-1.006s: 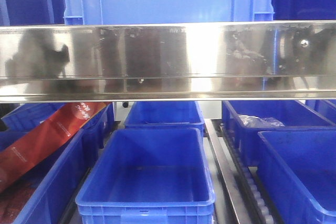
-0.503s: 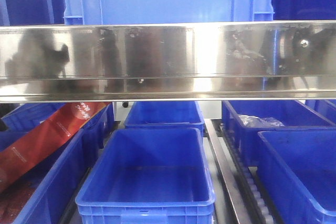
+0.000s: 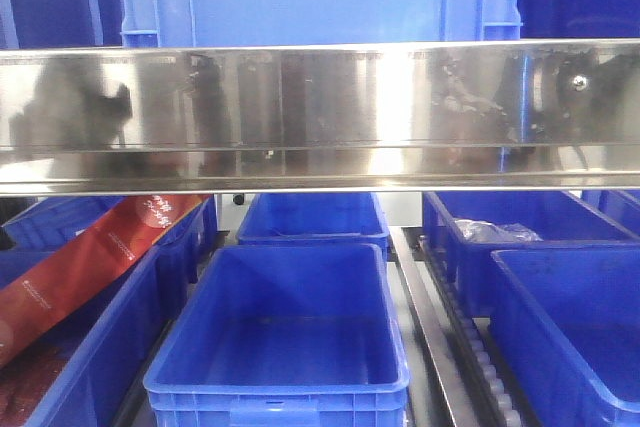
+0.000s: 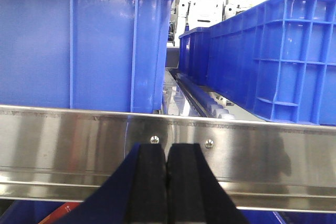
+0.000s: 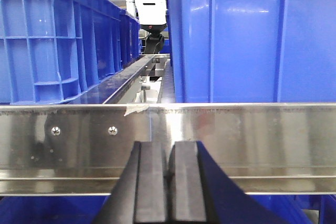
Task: Place valve from conveyor to right shelf box
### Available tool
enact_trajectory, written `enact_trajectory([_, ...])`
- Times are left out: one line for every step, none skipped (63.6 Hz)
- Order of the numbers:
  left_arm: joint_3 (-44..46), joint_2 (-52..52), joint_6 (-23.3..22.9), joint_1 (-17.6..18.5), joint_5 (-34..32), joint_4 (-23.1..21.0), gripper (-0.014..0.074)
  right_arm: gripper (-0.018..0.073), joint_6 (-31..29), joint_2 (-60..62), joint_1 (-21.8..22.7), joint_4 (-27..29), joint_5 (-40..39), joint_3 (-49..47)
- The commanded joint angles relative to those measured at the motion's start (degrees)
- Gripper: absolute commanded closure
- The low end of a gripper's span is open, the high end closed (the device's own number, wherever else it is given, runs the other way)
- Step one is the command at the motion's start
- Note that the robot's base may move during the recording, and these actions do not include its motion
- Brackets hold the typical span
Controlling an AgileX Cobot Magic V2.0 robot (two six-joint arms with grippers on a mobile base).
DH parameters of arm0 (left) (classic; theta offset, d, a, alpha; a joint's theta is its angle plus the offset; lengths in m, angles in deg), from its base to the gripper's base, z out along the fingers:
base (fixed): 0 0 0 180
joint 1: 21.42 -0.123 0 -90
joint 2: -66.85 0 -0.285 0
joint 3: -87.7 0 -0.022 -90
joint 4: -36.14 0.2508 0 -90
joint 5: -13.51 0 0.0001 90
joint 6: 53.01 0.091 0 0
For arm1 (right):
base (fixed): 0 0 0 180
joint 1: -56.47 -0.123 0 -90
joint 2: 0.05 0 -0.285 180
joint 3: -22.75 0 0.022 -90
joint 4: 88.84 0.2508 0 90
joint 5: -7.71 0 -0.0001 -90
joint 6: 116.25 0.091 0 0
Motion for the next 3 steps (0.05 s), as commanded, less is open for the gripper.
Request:
enact_trajectory([0.13,0.34,-0.25,0.43,-0.52,0.25,0.0707,0.0722,0.06,0.18,0.19,-0.34,-1.23,0.0])
enact_trajectory([0.13,0.34,-0.25,0.43,-0.52,0.25,0.0707,0.0722,0.06,0.18,0.19,-0.34,-1.23,0.0])
enact_trajectory([0.13,0.34,-0.25,0.43,-0.52,0.25,0.0707,0.0722,0.06,0.18,0.19,-0.34,-1.23,0.0])
